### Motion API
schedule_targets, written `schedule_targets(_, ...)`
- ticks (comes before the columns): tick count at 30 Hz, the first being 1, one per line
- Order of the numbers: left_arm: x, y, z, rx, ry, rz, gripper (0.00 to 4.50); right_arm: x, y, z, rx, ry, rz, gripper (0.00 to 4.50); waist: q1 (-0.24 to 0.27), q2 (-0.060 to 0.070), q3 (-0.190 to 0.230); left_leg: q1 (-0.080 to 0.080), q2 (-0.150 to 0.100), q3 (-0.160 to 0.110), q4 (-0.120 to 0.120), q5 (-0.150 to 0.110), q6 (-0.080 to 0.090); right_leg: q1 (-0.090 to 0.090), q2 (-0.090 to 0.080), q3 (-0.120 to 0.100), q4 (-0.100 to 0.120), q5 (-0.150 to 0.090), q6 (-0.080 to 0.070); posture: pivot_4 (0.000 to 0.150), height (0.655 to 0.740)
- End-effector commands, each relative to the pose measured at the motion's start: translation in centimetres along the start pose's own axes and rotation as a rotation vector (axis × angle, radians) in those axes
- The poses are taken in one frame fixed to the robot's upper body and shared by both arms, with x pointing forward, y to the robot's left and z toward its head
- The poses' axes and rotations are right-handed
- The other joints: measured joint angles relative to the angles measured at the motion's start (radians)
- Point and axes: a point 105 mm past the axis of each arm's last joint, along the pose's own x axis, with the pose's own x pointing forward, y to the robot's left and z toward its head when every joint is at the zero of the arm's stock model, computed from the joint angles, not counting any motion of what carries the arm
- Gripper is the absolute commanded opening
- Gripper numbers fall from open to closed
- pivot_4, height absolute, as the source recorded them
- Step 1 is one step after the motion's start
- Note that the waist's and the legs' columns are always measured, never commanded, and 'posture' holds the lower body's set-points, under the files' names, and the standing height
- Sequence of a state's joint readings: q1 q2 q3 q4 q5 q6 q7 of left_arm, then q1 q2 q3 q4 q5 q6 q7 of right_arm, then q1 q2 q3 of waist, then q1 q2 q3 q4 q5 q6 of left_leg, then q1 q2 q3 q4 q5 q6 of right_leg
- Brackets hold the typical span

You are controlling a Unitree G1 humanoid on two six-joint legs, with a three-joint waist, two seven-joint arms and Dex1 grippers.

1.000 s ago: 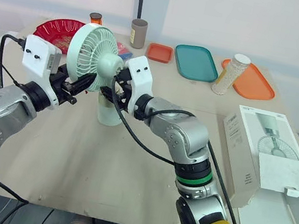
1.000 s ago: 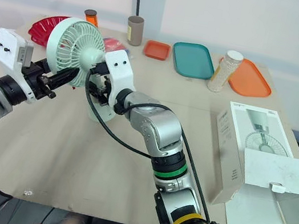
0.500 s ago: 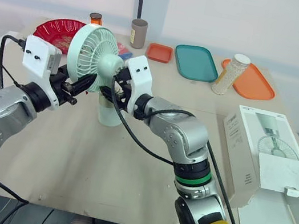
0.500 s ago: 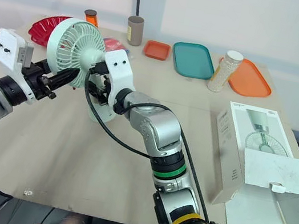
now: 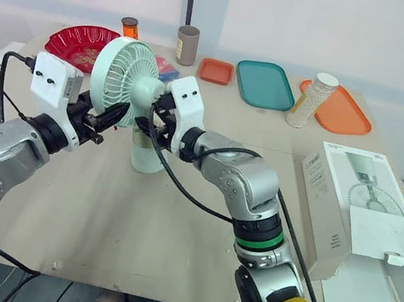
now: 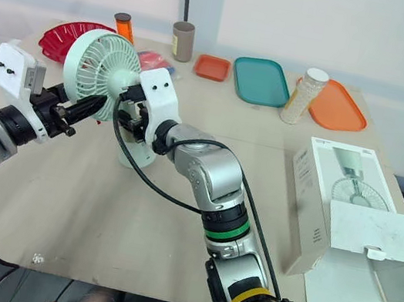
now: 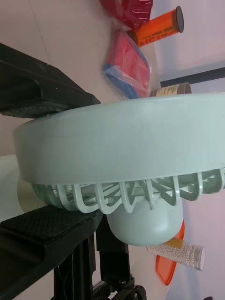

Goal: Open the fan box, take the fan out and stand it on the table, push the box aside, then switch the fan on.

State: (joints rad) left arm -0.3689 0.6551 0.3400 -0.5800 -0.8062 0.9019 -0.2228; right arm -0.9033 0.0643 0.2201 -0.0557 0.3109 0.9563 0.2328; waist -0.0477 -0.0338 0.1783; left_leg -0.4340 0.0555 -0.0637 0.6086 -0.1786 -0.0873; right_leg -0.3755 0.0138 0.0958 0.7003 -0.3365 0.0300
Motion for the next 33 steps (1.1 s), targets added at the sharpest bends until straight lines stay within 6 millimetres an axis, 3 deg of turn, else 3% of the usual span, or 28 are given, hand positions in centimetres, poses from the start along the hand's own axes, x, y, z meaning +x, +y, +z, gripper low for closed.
schedule_targets(1,-0.54,-0.62,2.49,0.059,-0.102,-0.008,2.08,-0.12,0.55,1.74,-0.011,-0.06,0.019,2.47,0.0,0.0,0.0,0.0,0.0,0.0,0.0,0.0,0.0,0.0,0.0,0.0,0.0,0.0,0.0,0.15,0.74)
schedule_targets(33,-0.43,-0.63,2.51,0.056,-0.105,-0.004,2.08,0.09,0.78,1.24,0.034,-0.047,0.02,2.47,0.0,0.0,0.0,-0.001,0.0,-0.003,0.0,0.001,-0.002,0.0,0.0,-0.003,0.0,0.0,0.0,0.15,0.74)
